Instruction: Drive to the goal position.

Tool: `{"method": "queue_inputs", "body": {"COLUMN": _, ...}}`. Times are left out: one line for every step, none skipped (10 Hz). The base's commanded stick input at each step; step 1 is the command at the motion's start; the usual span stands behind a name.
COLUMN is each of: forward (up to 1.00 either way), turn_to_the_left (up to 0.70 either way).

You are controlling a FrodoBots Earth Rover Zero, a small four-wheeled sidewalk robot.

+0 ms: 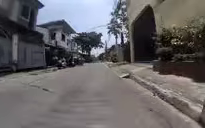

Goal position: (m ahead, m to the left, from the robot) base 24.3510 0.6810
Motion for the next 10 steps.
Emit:
{"method": "queue_inputs", "body": {"forward": 1.0, "turn_to_the_left": 0.0}}
{"method": "queue_inputs", "body": {"forward": 1.0, "turn_to_the_left": 0.0}}
{"method": "queue_inputs", "body": {"forward": 1.0, "turn_to_the_left": 0.0}}
{"method": "queue_inputs", "body": {"forward": 1.0, "turn_to_the_left": 0.0}}
{"method": "queue_inputs", "body": {"forward": 1.0, "turn_to_the_left": 0.0}}
{"method": "queue_inputs", "body": {"forward": 1.0, "turn_to_the_left": 0.0}}
{"method": "queue_inputs", "body": {"forward": 1.0, "turn_to_the_left": 0.0}}
{"method": "queue_inputs", "body": {"forward": 1.0, "turn_to_the_left": 0.0}}
{"method": "queue_inputs", "body": {"forward": 1.0, "turn_to_the_left": 0.0}}
{"method": "queue_inputs", "body": {"forward": 1.0, "turn_to_the_left": 0.0}}
